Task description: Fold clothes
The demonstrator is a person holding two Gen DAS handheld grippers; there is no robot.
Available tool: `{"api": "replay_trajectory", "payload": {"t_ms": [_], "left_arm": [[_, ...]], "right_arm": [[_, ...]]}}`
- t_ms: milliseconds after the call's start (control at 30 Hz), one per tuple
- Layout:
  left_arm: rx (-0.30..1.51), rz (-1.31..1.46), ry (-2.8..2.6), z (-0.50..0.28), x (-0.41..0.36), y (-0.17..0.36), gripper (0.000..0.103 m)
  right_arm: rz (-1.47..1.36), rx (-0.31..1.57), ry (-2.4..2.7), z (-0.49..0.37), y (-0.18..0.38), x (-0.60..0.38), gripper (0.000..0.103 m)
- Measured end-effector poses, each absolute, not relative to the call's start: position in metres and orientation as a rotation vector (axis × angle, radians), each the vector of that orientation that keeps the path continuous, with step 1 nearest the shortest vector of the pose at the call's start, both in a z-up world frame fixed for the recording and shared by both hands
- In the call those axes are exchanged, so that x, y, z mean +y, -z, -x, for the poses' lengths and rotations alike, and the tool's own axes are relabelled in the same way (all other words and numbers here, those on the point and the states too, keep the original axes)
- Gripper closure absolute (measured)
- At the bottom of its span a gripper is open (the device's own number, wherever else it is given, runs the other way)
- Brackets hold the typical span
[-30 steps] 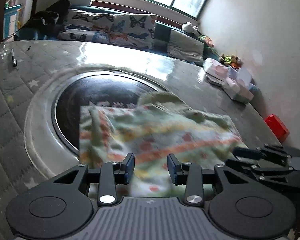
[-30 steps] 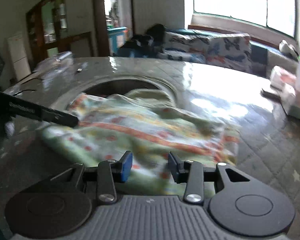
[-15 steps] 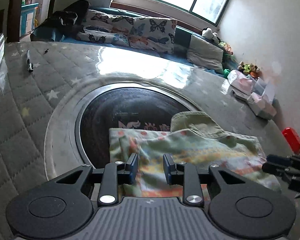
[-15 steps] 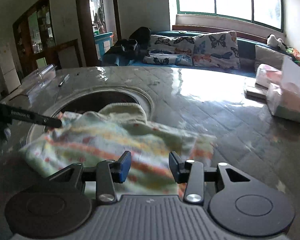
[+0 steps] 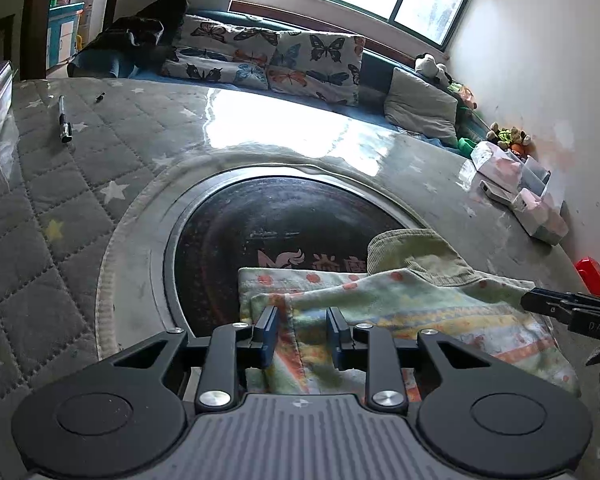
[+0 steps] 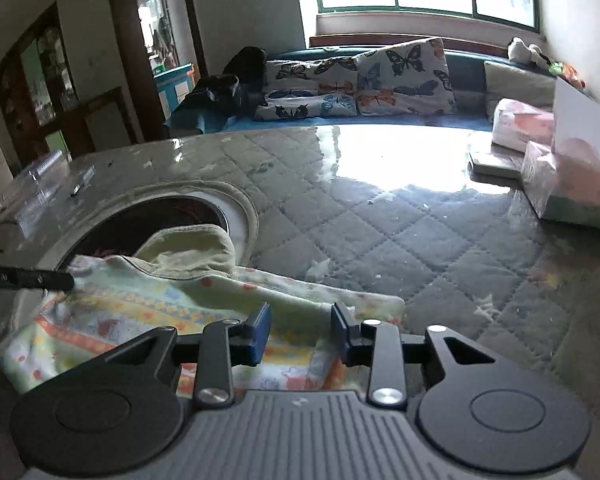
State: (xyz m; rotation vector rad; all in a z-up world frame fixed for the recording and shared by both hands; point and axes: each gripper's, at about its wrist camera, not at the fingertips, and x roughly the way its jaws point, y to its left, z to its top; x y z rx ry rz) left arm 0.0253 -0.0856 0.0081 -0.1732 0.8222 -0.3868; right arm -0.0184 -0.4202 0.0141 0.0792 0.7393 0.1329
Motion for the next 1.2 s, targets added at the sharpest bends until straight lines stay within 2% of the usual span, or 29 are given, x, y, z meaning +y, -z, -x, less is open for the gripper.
{"api": "replay_trajectory", "payload": {"t_ms": [167,267,333,467,533,700,1200], "left_arm": [[0.824,0.169,0.372,-0.024,-0.083,-0.013,0.073],[0.807,0.165,0.363,-0.018,-0.078,-0.018,0.064],[0.804,0.172,0.36,-0.013,-0.075,-0.021,0.063],[0.818,0.192,0.363,0.002,-0.07,-0.023,0.053],[0.814,0.186,0.366,0.013,-0.069,-0.024,0.05],[0.823,0.159,0.394,0.038,-0.07,-0.022,0.043],[0.796,0.053,0.385,0.062,-0.073,-0.012,0.042]], "right_arm": [[-0.049,0.725,-0.117,0.021,-0.018,-0.416,0.07],[-0.018,0.708,-0.132,0.031,-0.028,-0.41,0.068],[0.002,0.702,-0.149,0.038,-0.034,-0.404,0.06],[0.04,0.688,-0.208,0.055,-0.042,-0.385,0.059],[0.056,0.686,-0.246,0.065,-0.044,-0.374,0.053],[0.109,0.685,-0.327,0.082,-0.042,-0.344,0.053],[0.223,0.736,-0.441,0.092,-0.023,-0.29,0.053]]}}
